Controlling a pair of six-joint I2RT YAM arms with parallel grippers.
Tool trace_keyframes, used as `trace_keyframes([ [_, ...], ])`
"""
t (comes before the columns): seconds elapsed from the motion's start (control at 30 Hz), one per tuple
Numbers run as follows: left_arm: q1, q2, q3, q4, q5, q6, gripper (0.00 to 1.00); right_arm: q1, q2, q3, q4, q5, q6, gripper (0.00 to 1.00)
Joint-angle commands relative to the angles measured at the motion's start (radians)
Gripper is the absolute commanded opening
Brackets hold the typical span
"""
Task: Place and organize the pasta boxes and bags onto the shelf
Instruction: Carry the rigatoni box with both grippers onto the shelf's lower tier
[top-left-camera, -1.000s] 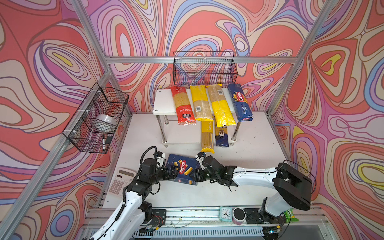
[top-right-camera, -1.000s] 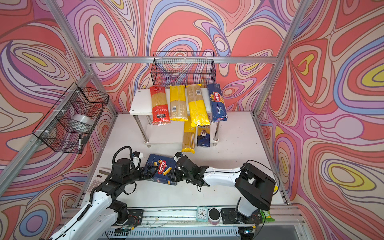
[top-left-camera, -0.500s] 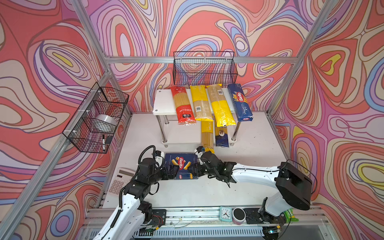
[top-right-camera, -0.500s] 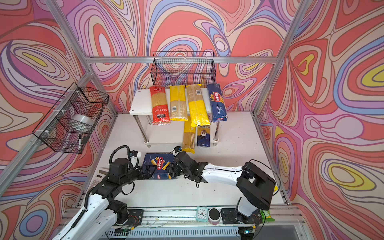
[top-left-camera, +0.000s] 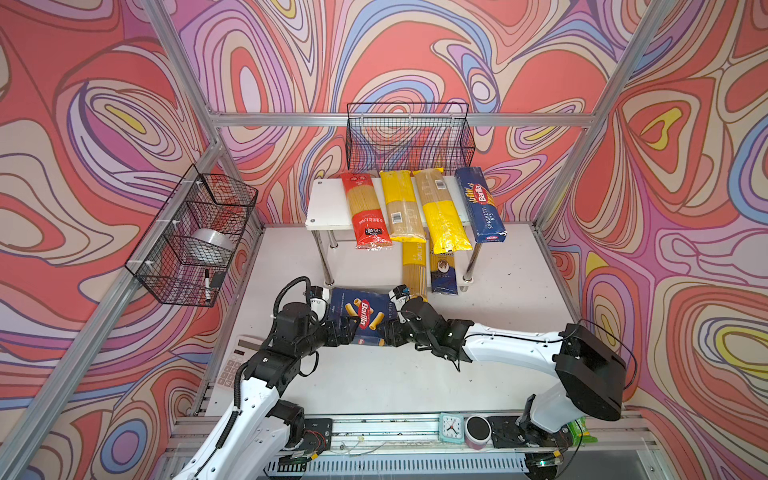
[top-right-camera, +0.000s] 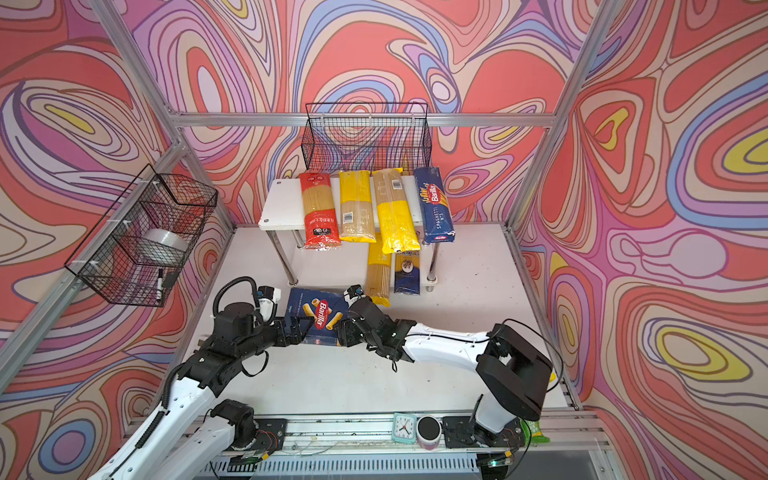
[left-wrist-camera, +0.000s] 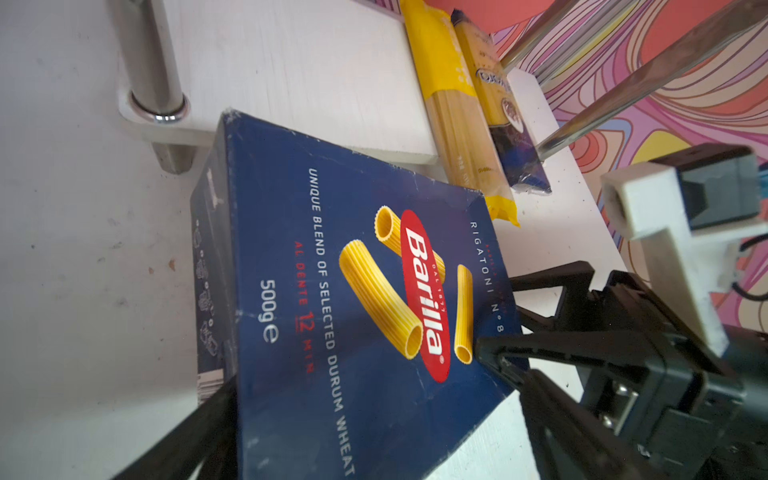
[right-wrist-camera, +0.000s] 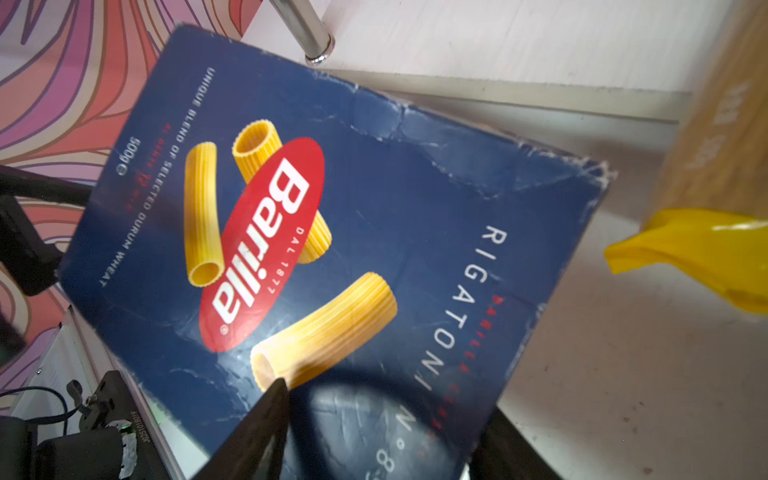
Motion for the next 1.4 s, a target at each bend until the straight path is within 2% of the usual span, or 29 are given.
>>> trace_keyframes([
  [0.0,-0.039,0.015,0.066,0.148,0.191,0.021,1.00,0.038,-0.045,0.100,0.197,-0.101,-0.085,0.65],
  [0.3,-0.040,0.064,0.092,0.157,0.178,0.037,1.00,0.037,-0.028,0.184,0.150,0.010,-0.155,0.66],
  [0.5,-0.040,0.126,0.132,0.182,0.173,0.059,1.00,0.028,0.020,0.240,0.136,0.008,-0.177,0.67],
  [0.87,-0.040,0.301,0.274,0.254,0.165,0.102,1.00,-0.037,0.080,0.243,0.224,-0.030,-0.139,0.67],
  [1.23,-0.041,0.432,0.291,0.351,0.153,0.113,1.00,-0.111,0.113,0.217,0.312,-0.040,-0.147,0.67],
  [1.37,-0.040,0.472,0.325,0.331,0.125,0.137,1.00,-0.129,0.146,0.227,0.318,-0.055,-0.145,0.67],
])
